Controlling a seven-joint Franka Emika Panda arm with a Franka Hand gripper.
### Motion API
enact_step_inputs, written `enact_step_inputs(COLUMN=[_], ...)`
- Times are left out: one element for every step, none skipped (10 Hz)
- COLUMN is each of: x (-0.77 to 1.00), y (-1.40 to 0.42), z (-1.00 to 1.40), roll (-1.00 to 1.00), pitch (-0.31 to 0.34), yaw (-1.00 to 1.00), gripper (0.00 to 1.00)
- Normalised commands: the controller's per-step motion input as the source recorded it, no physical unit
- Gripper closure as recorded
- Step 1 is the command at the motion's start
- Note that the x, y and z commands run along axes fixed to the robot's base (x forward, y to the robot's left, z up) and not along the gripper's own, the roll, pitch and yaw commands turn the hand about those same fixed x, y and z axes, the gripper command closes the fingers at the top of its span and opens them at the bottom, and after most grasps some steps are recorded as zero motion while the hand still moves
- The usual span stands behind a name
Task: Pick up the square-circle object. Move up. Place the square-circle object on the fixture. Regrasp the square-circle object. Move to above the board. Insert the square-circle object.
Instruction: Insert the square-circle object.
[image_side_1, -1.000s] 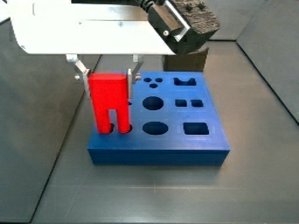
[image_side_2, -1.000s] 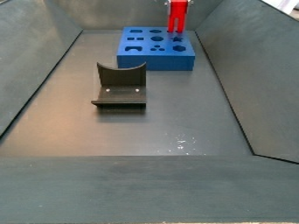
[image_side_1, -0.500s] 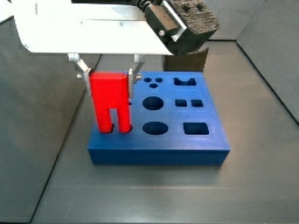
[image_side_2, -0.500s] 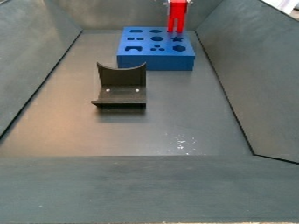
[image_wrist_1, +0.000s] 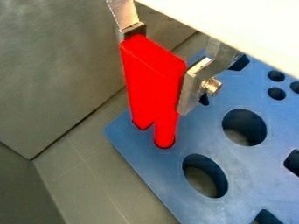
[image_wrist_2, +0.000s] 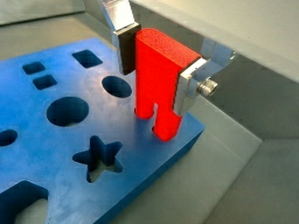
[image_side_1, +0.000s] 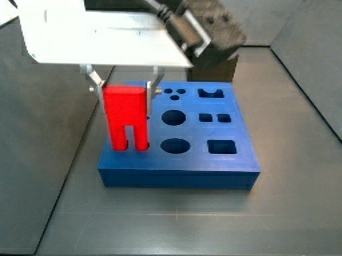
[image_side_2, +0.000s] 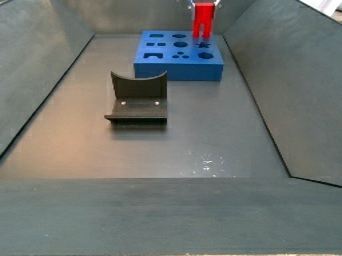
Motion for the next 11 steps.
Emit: enact_step_inputs(x=[0.0, -0.04, -0.02, 0.0, 0.0, 0.0, 0.0, 0.23, -0.01, 0.0, 0.0], y=[0.0, -0.01, 0.0, 0.0, 0.02, 0.13, 0.13, 0.0, 0.0, -0.02, 0.0], z=[-0.28, -0.36, -0.66, -0.73, -0.74, -0.74, -0.89, -0.62, 0.0, 0.0, 0.0], roll=[0.09, 0.14, 0.09, 0.0, -0.02, 0.0, 0.02, 0.06, 0.0, 0.03, 0.0], pitch=[0.0, 0.0, -0.104, -0.246, -0.251, -0.243, -0.17, -0.146, 0.01, 0.0, 0.0], yaw=[-0.24, -0.38, -0.27, -0.11, -0.03, 0.0, -0.01, -0.2, 0.32, 0.0, 0.0], gripper=[1.0, 1.0, 1.0, 1.0, 1.0, 1.0, 1.0, 1.0, 1.0, 1.0, 1.0])
